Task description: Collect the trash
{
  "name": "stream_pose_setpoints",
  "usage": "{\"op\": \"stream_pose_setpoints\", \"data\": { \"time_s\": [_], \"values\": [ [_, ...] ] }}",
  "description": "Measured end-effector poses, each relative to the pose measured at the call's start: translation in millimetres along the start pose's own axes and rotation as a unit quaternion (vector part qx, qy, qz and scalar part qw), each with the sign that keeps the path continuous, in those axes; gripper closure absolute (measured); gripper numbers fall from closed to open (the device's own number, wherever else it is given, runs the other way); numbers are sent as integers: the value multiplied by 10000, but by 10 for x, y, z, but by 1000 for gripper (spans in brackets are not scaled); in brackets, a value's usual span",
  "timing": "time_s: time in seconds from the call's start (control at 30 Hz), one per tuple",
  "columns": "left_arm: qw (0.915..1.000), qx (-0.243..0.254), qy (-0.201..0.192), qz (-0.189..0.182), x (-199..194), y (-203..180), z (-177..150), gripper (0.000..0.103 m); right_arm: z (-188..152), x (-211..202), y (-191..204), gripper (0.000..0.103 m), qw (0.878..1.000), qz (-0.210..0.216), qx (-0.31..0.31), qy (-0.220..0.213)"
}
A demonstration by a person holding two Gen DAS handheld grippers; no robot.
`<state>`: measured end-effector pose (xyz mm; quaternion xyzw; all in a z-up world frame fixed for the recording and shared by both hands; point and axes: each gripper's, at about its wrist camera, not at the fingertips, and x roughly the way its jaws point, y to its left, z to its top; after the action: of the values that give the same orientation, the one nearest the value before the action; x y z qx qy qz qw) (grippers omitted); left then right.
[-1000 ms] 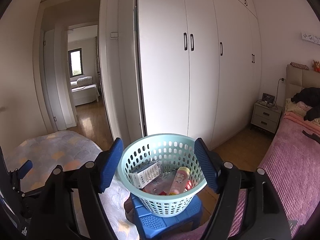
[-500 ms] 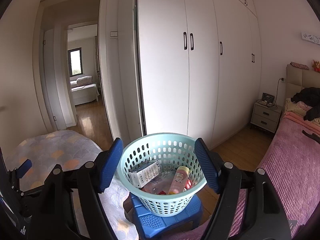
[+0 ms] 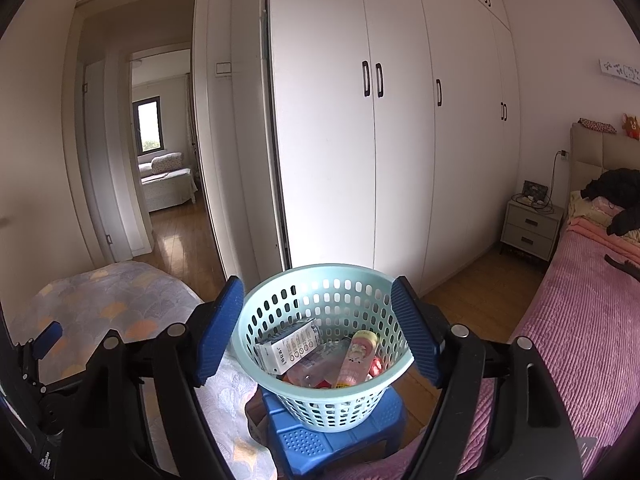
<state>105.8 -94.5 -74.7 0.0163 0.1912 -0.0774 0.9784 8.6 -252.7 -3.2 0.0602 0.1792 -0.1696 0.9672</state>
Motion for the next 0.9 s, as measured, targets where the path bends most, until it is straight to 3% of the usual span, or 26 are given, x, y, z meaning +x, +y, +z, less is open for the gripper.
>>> {"op": "stream_pose_setpoints", "data": {
  "time_s": [0.9],
  "values": [
    [10000, 50, -2, 11, 12, 49, -8, 8, -12, 50, -84, 30, 9999, -49, 95, 63]
  ]
}}
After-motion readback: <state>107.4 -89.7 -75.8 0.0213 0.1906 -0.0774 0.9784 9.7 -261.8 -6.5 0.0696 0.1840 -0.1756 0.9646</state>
